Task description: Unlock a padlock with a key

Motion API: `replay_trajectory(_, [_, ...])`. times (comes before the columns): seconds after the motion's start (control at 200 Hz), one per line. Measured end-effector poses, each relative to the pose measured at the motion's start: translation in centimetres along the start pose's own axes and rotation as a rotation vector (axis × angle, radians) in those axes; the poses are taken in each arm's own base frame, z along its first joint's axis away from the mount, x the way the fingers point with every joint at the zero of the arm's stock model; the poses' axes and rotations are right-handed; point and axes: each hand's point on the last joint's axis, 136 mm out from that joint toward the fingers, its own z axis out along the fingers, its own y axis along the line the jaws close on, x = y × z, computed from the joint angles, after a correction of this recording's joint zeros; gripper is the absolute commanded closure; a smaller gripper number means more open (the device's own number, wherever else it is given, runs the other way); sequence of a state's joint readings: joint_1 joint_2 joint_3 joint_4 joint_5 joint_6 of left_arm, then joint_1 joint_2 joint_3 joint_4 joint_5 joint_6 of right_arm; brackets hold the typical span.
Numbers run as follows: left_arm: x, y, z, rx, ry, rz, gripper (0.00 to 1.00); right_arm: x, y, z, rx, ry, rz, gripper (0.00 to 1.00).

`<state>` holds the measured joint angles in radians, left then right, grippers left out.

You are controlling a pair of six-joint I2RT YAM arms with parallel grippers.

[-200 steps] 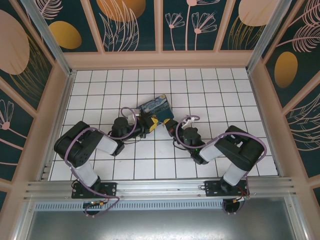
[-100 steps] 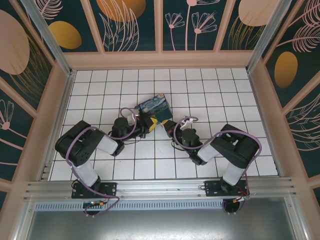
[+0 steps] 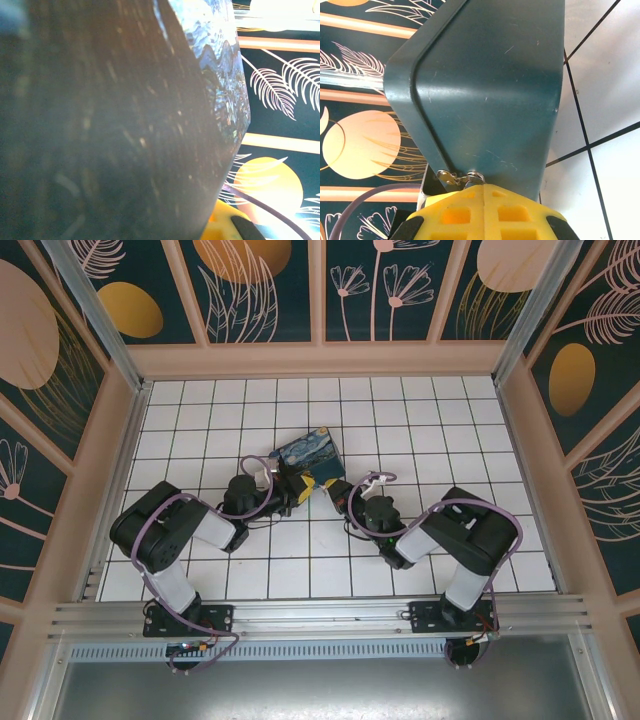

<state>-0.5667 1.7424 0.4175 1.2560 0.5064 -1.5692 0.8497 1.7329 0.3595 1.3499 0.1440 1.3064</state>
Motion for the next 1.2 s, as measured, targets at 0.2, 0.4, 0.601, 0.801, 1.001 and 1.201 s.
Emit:
replay_trajectory(0.2, [0.4,-0.3,-0.1,-0.003,0.019,0.000,1.00,-0.2,-0.3,0.2,-0.006,0.020,-0.022,1.00])
replay_trajectory(0.4, [0.6,-0.1,-0.2,-0.013,0.028,0.004,1.00,-0.1,-0.4,0.2,-0.009,0.037,-0.033,1.00])
replay_trajectory(0.601, [0.5,0.3,-0.2,-0.027,0.027,0.019,1.00,0.1,-0.5,0.3,-0.010,0.050,-0.032,1.00])
replay_trajectory(0.801, [0.1,0.1,-0.2,-0.023,0.006,0.029,1.00,0.7,0.3,1.1,-0.028,0.061,-0.032,1.00])
replay_trajectory(1.001, [0.0,0.0,-0.2,-0.021,0.001,0.033,1.00,0.7,0.2,1.2,-0.017,0.042,-0.023,1.00])
replay_trajectory(1.201, [-0.3,0.2,-0.3,-0.027,-0.016,0.030,1.00,0.8,0.0,1.7,-0.011,0.030,0.004,1.00])
